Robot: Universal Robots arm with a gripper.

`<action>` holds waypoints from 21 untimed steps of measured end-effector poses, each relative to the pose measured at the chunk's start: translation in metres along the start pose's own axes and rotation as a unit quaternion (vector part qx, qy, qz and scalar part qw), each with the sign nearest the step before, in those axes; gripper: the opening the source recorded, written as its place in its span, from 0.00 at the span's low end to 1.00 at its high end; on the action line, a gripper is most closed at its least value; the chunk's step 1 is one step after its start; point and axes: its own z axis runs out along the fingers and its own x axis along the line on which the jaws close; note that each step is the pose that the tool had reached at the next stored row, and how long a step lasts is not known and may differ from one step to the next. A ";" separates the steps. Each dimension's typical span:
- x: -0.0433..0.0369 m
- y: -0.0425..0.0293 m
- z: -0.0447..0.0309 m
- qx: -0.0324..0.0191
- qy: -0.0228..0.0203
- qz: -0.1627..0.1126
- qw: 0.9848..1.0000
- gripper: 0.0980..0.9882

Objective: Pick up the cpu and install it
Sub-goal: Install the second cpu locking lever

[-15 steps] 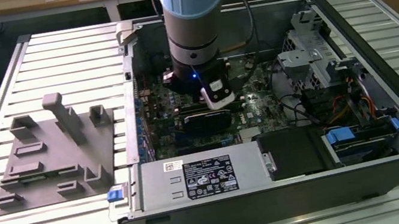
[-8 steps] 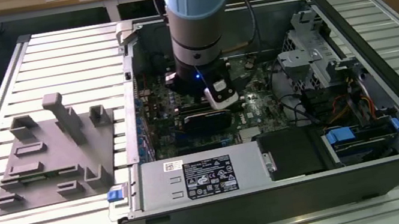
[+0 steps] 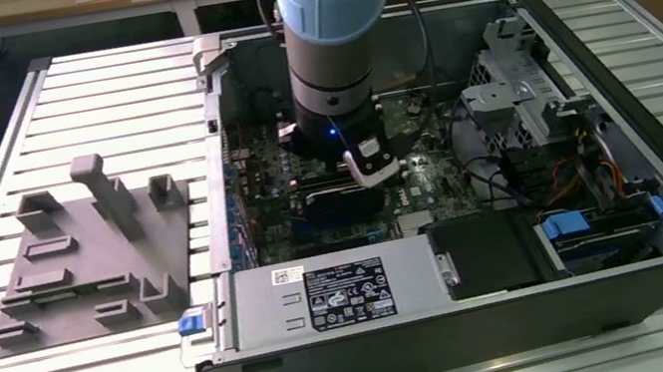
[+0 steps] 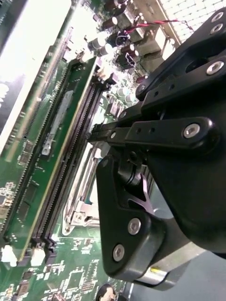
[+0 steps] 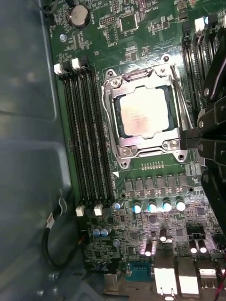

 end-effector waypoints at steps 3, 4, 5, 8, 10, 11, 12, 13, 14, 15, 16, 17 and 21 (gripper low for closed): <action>0.0002 -0.0046 0.0004 -0.003 0.000 0.000 1.000 0.01; 0.0006 -0.0058 0.0006 -0.004 0.001 0.000 1.000 0.01; 0.0010 -0.0068 0.0008 -0.005 0.001 0.000 1.000 0.01; 0.0027 -0.0083 0.0021 -0.011 0.002 0.000 1.000 0.01; 0.0039 -0.0088 0.0033 -0.017 0.003 0.000 1.000 0.01; 0.0044 -0.0091 0.0039 -0.020 0.003 0.000 1.000 0.01; 0.0053 -0.0097 0.0055 -0.028 0.005 0.000 1.000 0.01; 0.0056 -0.0100 0.0062 -0.030 0.005 0.000 1.000 0.01; 0.0059 -0.0102 0.0069 -0.032 0.006 0.000 0.999 0.01; 0.0063 -0.0104 0.0076 -0.033 0.006 0.000 0.999 0.01; 0.0067 -0.0107 0.0080 -0.034 0.006 0.000 0.999 0.01; 0.0071 -0.0109 0.0084 -0.035 0.006 0.000 0.999 0.01; 0.0091 -0.0114 0.0091 -0.036 0.006 0.000 0.999 0.01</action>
